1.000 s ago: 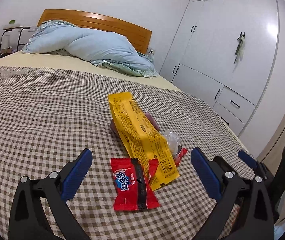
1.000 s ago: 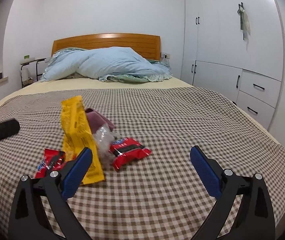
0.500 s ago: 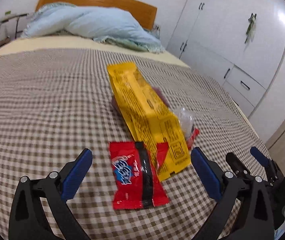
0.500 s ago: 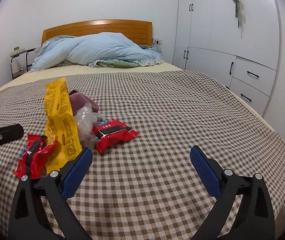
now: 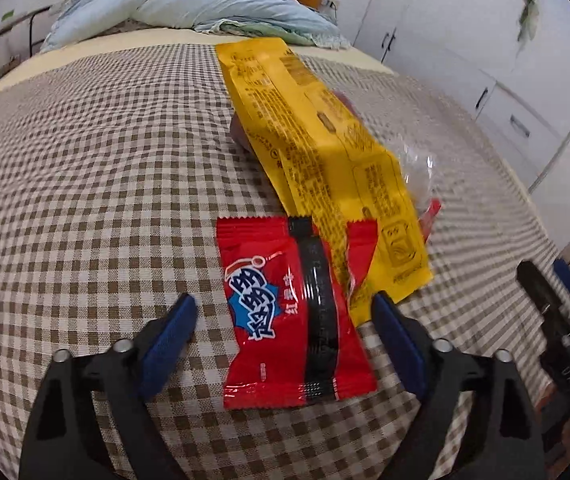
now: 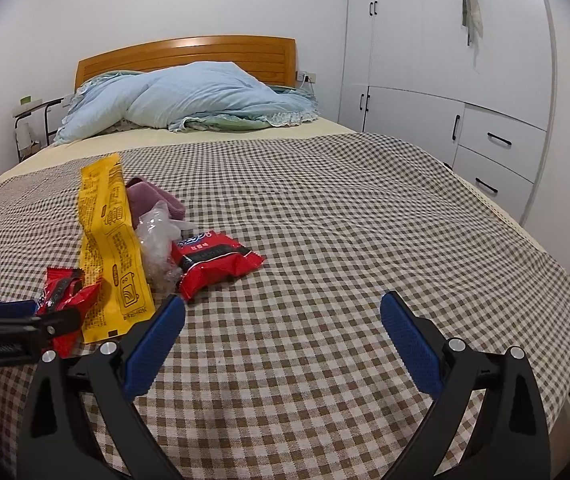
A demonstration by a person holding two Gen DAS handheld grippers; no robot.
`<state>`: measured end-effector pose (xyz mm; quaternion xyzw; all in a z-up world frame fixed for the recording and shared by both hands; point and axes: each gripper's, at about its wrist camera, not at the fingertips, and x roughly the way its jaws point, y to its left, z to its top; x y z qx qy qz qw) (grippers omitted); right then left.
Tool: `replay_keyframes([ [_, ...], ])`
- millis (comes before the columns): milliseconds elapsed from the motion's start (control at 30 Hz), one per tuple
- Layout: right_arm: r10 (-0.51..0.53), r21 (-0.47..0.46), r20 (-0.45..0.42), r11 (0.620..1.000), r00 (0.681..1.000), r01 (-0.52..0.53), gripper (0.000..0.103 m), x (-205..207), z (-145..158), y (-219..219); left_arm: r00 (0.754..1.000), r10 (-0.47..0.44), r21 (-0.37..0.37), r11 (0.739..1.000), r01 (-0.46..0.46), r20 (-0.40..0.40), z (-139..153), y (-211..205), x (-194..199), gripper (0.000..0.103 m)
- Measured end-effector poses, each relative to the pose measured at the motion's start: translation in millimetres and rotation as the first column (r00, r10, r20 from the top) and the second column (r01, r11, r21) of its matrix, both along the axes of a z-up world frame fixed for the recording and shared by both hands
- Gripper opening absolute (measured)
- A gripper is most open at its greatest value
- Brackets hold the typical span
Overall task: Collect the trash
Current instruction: 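Reach both tools toward the red candy wrapper and clear plastic on the bed, then grasp the red candy wrapper with left while right grasps the clear plastic wrapper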
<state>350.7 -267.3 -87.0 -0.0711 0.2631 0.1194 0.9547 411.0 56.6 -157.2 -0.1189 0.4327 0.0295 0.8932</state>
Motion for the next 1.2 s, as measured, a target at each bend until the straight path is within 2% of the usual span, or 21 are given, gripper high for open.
replay_keyframes([
  [67, 0.005, -0.007, 0.002, 1.000, 1.000, -0.005, 0.094, -1, 0, 2, 1.000, -0.001, 0.018, 1.000, 0.001, -0.013, -3, -2, 2, 0.049],
  [233, 0.012, -0.008, 0.001, 1.000, 1.000, -0.012, 0.094, -2, -1, 4, 1.000, 0.013, -0.040, 0.999, -0.013, 0.002, -1, 9, -8, 0.038],
  [500, 0.032, -0.003, -0.004, 0.999, 0.999, -0.032, 0.094, -3, -1, 12, 0.997, 0.020, -0.035, 0.999, -0.018, 0.072, 13, 17, -30, 0.032],
  [667, 0.090, -0.001, -0.008, 0.996, 0.996, -0.090, 0.094, -5, 1, 30, 0.992, 0.059, -0.029, 0.998, -0.056, 0.112, 25, 30, -41, 0.031],
  [933, 0.155, -0.072, 0.025, 0.986, 0.988, -0.153, 0.094, -8, 0, 61, 0.983, 0.092, -0.042, 0.995, -0.086, 0.159, 38, 49, -53, 0.029],
  [1067, 0.163, -0.058, 0.044, 0.985, 0.986, -0.161, 0.094, -2, 4, 64, 0.978, 0.091, -0.053, 0.995, -0.083, 0.188, 42, 52, -56, 0.029],
  [1200, 0.175, -0.019, 0.035, 0.984, 0.984, -0.175, 0.094, 9, 4, 64, 0.965, 0.086, -0.102, 0.993, -0.063, 0.246, 47, 58, -64, 0.029],
])
